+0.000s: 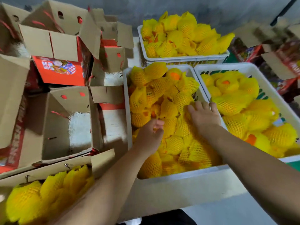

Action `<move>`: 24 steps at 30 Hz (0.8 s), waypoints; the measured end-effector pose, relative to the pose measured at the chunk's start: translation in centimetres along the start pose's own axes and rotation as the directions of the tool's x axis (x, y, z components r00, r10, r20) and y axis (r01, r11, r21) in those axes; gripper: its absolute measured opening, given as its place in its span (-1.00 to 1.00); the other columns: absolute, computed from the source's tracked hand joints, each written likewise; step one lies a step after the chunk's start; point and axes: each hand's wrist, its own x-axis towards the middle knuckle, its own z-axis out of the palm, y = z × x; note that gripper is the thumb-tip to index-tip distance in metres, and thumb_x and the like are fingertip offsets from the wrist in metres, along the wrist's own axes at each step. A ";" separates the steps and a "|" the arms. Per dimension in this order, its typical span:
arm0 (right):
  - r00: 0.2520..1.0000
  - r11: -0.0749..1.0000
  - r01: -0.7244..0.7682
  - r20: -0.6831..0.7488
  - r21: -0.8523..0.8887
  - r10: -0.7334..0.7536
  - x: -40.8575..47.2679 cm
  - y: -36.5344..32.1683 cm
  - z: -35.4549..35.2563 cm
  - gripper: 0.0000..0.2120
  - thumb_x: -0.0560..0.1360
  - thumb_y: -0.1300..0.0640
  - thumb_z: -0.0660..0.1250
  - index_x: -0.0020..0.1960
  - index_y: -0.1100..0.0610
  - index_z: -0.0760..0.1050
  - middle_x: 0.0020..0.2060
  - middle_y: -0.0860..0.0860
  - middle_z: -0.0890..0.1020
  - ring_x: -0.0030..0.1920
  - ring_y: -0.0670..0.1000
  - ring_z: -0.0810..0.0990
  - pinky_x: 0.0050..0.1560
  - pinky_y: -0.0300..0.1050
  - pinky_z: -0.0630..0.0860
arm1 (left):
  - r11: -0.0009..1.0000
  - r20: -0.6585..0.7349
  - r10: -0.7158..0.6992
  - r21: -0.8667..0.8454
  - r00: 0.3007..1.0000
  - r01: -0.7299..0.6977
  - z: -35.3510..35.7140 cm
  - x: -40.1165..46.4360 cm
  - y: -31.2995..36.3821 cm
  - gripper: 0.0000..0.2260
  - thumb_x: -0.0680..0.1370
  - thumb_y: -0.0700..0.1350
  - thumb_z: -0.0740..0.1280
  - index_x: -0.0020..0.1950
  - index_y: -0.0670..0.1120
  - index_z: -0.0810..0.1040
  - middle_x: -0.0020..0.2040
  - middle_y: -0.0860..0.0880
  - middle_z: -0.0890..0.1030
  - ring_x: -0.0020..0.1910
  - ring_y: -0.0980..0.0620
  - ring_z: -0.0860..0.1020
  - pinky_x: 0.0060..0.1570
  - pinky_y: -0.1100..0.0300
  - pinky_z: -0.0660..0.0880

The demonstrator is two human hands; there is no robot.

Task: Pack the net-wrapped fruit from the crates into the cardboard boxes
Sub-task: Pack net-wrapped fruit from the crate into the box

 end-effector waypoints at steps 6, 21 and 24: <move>0.971 0.733 0.011 -0.181 0.680 0.153 -0.9 1.5 -1.2 -0.28 0.28 -0.12 0.56 0.36 0.03 0.38 0.17 0.06 0.49 0.23 0.18 0.49 0.14 0.00 0.38 | 0.942 -0.052 -0.148 -0.313 0.988 0.124 1.5 0.3 2.5 -0.73 0.68 -0.08 0.31 0.38 -0.01 0.55 0.30 -0.04 0.61 0.25 0.00 0.58 0.29 0.09 0.51; 0.982 0.556 -0.017 -0.090 0.831 0.164 4.4 -0.1 -0.5 -0.48 0.57 0.00 0.37 0.46 0.13 0.34 0.37 0.17 0.41 0.38 0.23 0.40 0.27 0.14 0.43 | 0.484 -0.078 -0.476 -0.855 0.876 0.187 1.9 2.5 3.6 -0.73 0.65 0.12 0.28 0.15 -0.04 0.62 0.13 -0.08 0.70 -0.02 -0.03 0.73 0.04 -0.01 0.65; 0.995 0.587 -0.095 0.051 0.804 0.091 6.6 -0.6 1.2 -0.34 0.51 0.05 0.44 0.46 0.15 0.16 0.39 0.21 0.27 0.35 0.32 0.38 0.16 0.19 0.47 | 0.438 -0.040 -0.416 -0.885 0.909 0.161 1.4 2.0 4.0 -0.72 0.73 0.05 0.17 0.28 -0.01 0.60 0.15 -0.08 0.72 0.06 -0.05 0.72 -0.08 0.02 0.68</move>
